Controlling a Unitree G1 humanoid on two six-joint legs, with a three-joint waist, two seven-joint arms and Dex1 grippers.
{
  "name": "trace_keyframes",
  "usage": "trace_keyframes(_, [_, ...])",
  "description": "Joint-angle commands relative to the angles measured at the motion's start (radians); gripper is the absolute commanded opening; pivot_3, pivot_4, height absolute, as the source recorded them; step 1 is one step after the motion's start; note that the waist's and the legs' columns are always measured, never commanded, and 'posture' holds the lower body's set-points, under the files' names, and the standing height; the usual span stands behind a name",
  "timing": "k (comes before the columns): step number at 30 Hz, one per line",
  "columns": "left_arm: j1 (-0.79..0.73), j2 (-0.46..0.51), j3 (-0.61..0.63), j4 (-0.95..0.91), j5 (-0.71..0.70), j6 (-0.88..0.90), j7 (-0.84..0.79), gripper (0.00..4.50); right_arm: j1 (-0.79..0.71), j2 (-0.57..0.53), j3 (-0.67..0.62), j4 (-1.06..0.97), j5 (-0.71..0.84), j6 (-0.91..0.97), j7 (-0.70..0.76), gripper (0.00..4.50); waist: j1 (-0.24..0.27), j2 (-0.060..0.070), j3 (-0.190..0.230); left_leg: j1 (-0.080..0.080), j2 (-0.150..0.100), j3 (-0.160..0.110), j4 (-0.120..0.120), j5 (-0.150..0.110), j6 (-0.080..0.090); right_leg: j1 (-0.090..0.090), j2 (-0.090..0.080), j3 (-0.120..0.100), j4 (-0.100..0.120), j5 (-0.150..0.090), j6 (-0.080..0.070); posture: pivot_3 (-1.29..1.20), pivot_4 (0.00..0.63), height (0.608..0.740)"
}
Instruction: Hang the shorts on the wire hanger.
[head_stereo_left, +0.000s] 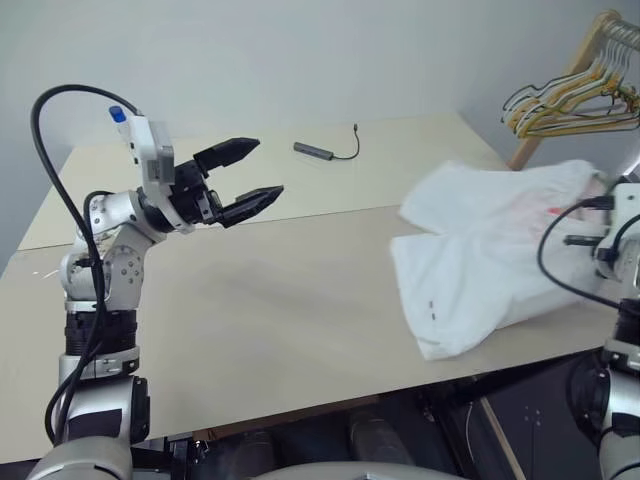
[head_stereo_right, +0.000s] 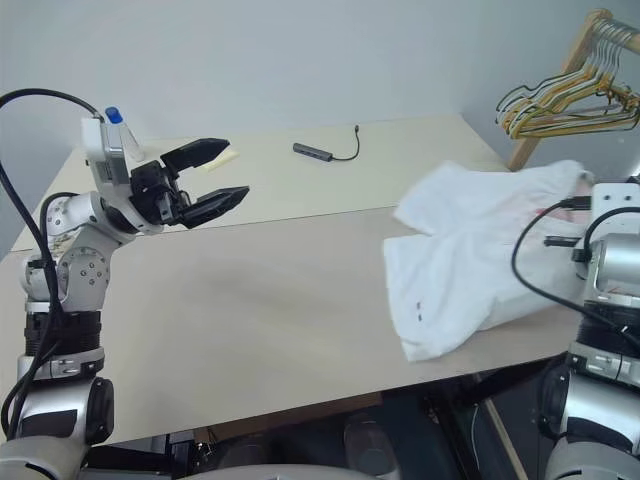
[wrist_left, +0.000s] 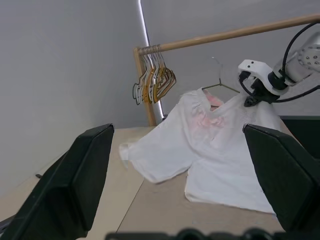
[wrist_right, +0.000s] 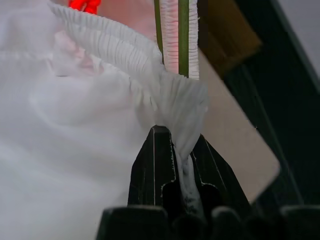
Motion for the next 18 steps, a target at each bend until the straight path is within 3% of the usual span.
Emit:
trace_keyframes(1, [-0.001,0.012,0.012,-0.033,-0.011,-0.004,0.002,4.49,-0.089,-0.003,-0.072,0.033,-0.065,-0.063,-0.155,0.00,-0.006,0.002,0.000,0.000,0.000,0.000,0.000,0.000,0.000,0.000,0.000,0.001,0.000,0.000,0.000,-0.16,0.000,0.740])
trace_keyframes(5, [0.012,0.020,0.003,-0.043,0.011,-0.006,0.017,4.49,-0.186,0.050,-0.220,0.081,-0.055,-0.155,-0.305,0.00,-0.020,0.004,-0.002,0.001,0.000,0.001,-0.001,0.000,0.000,0.000,0.000,0.002,0.000,0.000,0.000,-0.15,0.000,0.740])
trace_keyframes(9, [0.028,0.027,0.012,-0.053,0.005,-0.007,0.009,4.49,-0.238,0.049,-0.270,0.153,-0.046,-0.246,-0.389,0.00,-0.023,0.007,-0.003,0.001,0.000,0.001,-0.002,0.000,0.000,0.000,0.000,0.002,0.000,0.000,0.000,-0.14,0.000,0.740])
trace_keyframes(18, [0.041,0.039,0.003,-0.068,0.019,-0.017,0.017,4.49,-0.444,-0.096,-0.325,0.548,0.046,-0.475,-0.439,0.00,-0.024,0.016,-0.003,0.003,-0.001,0.003,-0.004,0.000,0.000,0.001,0.000,0.003,-0.003,0.000,0.000,-0.13,0.000,0.740])
